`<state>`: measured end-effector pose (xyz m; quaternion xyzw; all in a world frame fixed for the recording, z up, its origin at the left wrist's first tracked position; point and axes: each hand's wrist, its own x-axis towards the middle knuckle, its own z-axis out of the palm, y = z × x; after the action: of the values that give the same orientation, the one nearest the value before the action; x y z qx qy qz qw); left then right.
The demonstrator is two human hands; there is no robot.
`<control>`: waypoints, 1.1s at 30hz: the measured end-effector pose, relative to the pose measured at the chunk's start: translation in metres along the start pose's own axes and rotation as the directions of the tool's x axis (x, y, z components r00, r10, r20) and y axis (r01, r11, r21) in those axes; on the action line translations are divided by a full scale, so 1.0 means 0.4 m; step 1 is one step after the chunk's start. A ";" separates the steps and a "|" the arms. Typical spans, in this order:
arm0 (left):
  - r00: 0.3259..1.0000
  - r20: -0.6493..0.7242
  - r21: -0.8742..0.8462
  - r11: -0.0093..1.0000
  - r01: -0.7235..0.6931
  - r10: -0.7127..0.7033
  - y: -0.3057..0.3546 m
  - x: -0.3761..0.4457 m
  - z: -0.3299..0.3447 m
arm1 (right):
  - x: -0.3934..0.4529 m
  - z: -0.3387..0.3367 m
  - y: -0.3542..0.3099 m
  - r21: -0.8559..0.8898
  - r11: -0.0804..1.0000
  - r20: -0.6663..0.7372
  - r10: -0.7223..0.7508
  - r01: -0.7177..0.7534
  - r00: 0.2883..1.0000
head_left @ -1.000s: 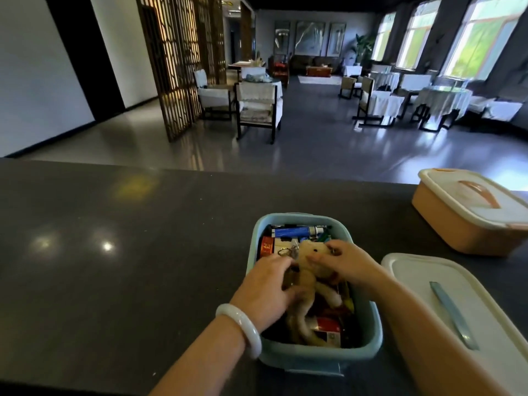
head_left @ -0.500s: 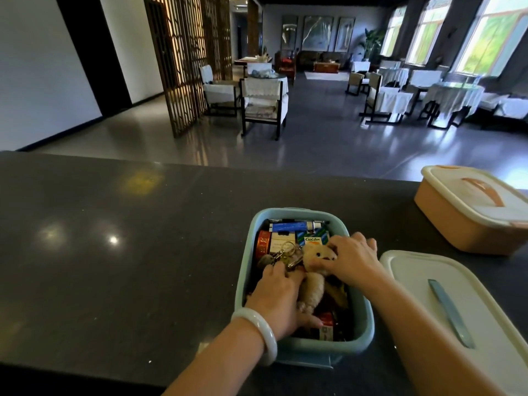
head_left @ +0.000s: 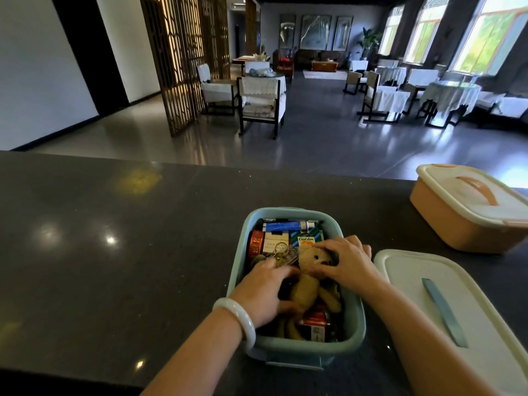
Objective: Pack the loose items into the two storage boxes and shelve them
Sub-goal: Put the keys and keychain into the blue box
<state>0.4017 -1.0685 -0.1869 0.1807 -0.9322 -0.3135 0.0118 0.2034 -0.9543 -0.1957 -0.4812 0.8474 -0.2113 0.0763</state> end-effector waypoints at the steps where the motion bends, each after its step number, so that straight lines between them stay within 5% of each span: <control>1: 1.000 0.004 0.007 1.000 0.002 -0.002 -0.003 0.000 0.003 | 0.000 0.000 -0.001 -0.006 1.000 0.001 0.001 -0.001 1.000; 8: 1.000 -0.007 0.053 0.999 0.006 -0.005 -0.021 0.008 0.020 | -0.001 0.021 -0.022 -0.153 0.988 -0.058 -0.005 -0.004 0.998; 33: 0.995 -0.076 0.197 0.979 -0.050 0.066 -0.014 0.014 0.024 | -0.089 -0.012 -0.044 0.182 0.971 -0.054 0.164 -0.152 0.985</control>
<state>0.3969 -1.0690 -0.1985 0.1665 -0.9620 -0.2123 0.0415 0.2342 -0.9308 -0.1866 -0.3957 0.8631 -0.2954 0.1061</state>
